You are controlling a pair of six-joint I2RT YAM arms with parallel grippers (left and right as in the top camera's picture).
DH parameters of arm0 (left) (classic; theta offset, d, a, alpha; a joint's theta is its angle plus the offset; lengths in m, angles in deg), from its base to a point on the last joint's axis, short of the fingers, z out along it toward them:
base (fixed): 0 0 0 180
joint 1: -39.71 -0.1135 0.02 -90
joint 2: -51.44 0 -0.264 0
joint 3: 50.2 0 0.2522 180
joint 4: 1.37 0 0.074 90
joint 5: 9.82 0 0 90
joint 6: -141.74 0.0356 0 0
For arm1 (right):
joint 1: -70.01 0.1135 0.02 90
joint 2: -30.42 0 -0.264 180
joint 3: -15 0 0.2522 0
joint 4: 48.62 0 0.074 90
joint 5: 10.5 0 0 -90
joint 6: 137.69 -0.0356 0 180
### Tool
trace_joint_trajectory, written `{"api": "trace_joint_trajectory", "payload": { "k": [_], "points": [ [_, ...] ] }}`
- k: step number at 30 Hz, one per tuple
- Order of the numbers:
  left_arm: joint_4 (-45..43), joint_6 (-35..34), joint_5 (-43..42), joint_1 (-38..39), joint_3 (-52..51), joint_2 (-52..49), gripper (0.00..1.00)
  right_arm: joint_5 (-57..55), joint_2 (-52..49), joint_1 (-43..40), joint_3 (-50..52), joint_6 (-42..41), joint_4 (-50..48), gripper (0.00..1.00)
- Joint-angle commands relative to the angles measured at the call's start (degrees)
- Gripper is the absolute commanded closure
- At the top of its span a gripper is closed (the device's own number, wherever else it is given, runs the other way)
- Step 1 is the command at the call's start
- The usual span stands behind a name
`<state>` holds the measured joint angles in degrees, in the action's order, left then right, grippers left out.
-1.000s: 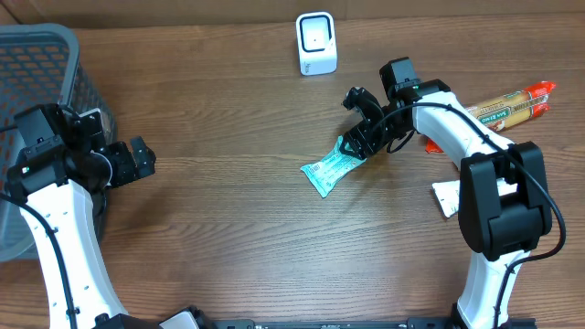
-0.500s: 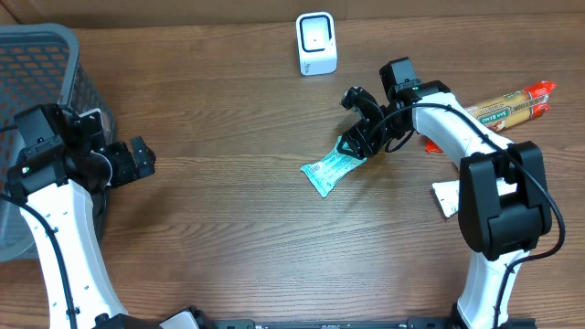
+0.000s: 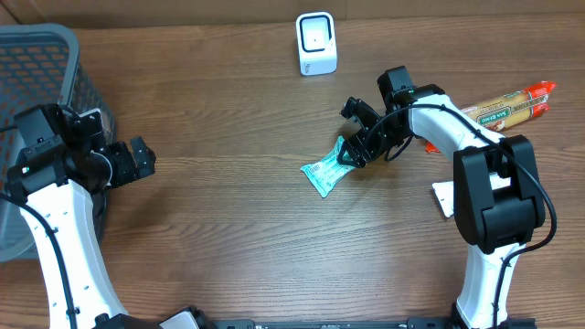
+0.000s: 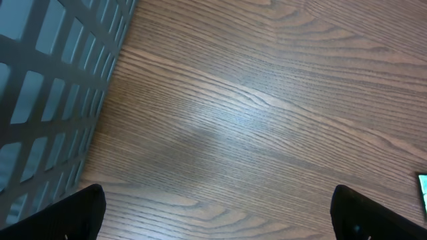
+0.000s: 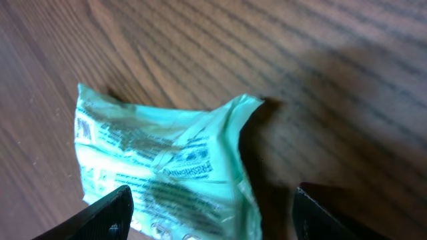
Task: Scan the item barcode
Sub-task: 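Grasp the teal packet edge with the right gripper and lift slightly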
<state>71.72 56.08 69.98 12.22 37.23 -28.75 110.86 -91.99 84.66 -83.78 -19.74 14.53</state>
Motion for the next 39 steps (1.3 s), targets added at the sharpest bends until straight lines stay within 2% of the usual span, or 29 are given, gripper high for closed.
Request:
{"api": "trace_joint_trajectory", "payload": {
  "k": [1,7,15,20,22,25,26,27,31,35,39],
  "points": [
    [0.00,-1.14,0.31,0.13,0.59,-0.33,0.01,0.59,-0.74,0.02,0.33,-1.77,1.14,0.22],
    [-0.02,-1.14,0.31,0.13,0.59,-0.33,0.00,0.72,-0.98,0.70,0.87,-2.23,1.11,0.22],
    [0.00,-1.14,0.31,0.13,0.59,-0.33,0.00,0.74,-1.01,1.86,4.90,-2.43,-3.52,0.23],
    [0.00,-1.14,0.31,0.13,0.59,-0.33,0.00,0.70,-1.01,1.90,6.82,-4.24,-6.60,0.28],
    [0.00,-1.14,0.31,0.13,0.59,-0.33,0.00,0.66,-1.01,1.90,8.63,-5.70,-9.35,0.32],
    [0.00,-1.14,0.31,0.13,0.59,-0.33,0.01,-0.15,-1.03,1.90,11.82,-7.32,-13.49,0.48],
    [0.00,-1.16,0.31,0.13,0.59,-0.33,0.00,-1.60,-1.03,1.90,13.27,-9.66,-15.34,0.65],
    [0.00,-1.14,0.31,0.13,0.59,-0.33,0.00,-2.43,-1.05,1.90,14.45,-11.39,-16.76,0.74],
    [0.00,-1.14,0.31,0.13,0.59,-0.33,0.00,-2.78,-1.05,1.90,16.41,-15.02,-18.69,0.96],
    [0.00,-1.14,0.31,0.13,0.59,-0.33,0.00,-1.49,-1.03,1.49,15.04,-20.41,-17.97,0.96],
    [0.00,-1.14,0.31,0.13,0.59,-0.33,0.00,6.36,-0.24,0.07,10.91,-20.70,-13.77,0.96]
  ]
}}
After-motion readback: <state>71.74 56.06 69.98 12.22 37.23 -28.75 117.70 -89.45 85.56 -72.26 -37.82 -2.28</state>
